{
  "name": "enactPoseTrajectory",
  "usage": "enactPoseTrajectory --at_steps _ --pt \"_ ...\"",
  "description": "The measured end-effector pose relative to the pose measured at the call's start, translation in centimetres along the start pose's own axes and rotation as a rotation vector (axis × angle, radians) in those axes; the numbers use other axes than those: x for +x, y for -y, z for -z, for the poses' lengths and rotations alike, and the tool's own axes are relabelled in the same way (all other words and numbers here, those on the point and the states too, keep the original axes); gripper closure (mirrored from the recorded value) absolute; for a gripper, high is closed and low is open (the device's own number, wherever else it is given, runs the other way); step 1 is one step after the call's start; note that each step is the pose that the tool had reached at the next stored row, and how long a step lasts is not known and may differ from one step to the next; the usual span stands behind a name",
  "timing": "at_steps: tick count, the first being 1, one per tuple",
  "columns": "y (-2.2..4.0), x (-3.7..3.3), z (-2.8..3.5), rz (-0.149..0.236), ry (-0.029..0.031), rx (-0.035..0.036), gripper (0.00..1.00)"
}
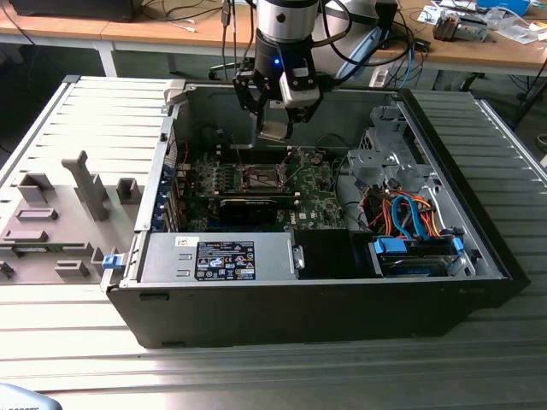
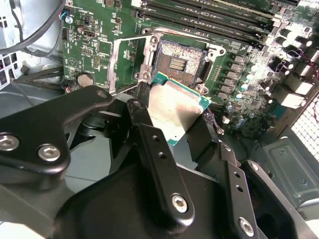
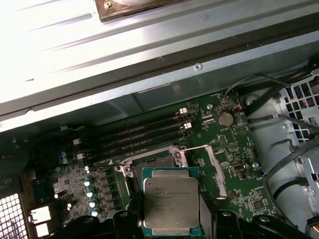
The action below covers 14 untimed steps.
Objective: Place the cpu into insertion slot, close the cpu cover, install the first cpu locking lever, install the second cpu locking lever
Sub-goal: 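Place the cpu into insertion slot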
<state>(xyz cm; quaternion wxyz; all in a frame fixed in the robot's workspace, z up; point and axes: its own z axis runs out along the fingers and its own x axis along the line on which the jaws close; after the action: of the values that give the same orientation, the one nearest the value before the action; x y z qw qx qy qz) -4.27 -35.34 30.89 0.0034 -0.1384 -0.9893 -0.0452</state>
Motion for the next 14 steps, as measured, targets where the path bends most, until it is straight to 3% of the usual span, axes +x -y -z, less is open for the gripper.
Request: enactPoseTrajectory --at_steps 14 --pt "0.00 0.00 0.00 -0.035 0.0031 -0.0007 0.46"
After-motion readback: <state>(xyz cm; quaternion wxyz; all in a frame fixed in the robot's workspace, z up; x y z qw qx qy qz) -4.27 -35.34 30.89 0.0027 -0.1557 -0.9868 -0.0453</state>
